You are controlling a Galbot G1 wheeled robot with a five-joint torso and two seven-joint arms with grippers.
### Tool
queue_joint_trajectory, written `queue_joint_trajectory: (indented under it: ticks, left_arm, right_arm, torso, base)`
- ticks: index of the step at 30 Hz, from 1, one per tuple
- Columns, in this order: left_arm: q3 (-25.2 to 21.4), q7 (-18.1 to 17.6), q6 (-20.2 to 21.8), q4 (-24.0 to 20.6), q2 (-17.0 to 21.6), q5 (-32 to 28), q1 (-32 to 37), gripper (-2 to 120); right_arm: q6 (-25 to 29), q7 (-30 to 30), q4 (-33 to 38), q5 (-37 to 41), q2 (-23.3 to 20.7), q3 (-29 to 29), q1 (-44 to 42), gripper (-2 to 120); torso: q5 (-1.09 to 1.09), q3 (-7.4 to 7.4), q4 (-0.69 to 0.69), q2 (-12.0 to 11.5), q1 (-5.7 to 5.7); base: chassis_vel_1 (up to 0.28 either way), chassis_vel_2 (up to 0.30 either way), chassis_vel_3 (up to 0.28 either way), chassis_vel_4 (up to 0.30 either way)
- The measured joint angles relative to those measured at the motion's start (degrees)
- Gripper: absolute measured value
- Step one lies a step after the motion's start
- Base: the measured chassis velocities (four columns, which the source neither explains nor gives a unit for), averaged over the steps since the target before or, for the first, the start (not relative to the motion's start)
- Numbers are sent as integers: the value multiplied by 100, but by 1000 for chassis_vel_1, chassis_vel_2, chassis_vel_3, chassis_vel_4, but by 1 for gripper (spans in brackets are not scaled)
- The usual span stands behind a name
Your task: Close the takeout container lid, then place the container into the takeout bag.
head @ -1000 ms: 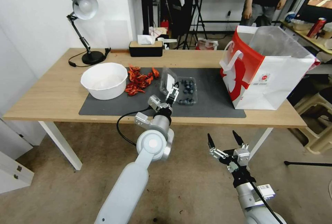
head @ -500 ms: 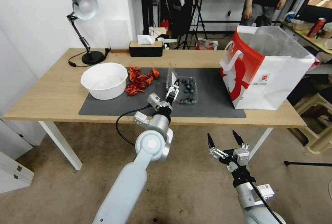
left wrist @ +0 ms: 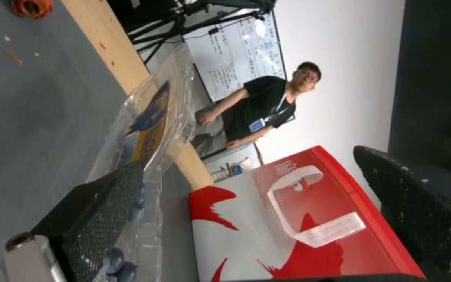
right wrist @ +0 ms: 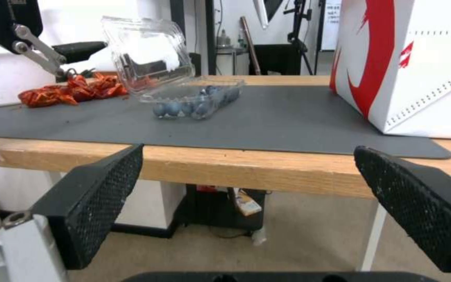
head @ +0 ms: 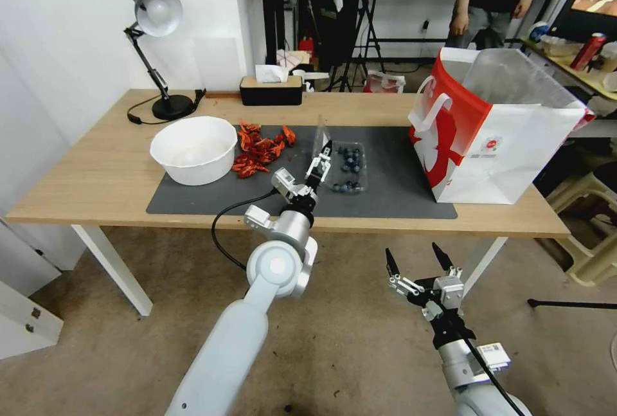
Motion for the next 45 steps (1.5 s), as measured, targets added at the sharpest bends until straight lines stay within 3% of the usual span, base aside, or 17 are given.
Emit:
queue_joint_trajectory:
  ticks: [20, 30, 45]
  left_arm:
    - [95, 724, 606, 355, 403, -123, -241, 100]
    - [190, 1054, 668, 553, 584, -199, -452, 100]
    - [438, 2340, 954, 973, 956, -28, -853, 100]
  right_arm:
    - [30, 6, -18, -31, -3, -15, 7, 100]
    - [47, 5, -32, -60, 27, -31, 16, 100]
    - [85, 3, -58, -74, 33, -21, 5, 100]
  torso:
    - [1, 0, 0, 0, 0]
    - [0, 0, 0, 0, 2]
    - [0, 0, 0, 0, 1]
  base:
    - [0, 0, 0, 0]
    - [0, 0, 0, 0]
    - [0, 0, 0, 0]
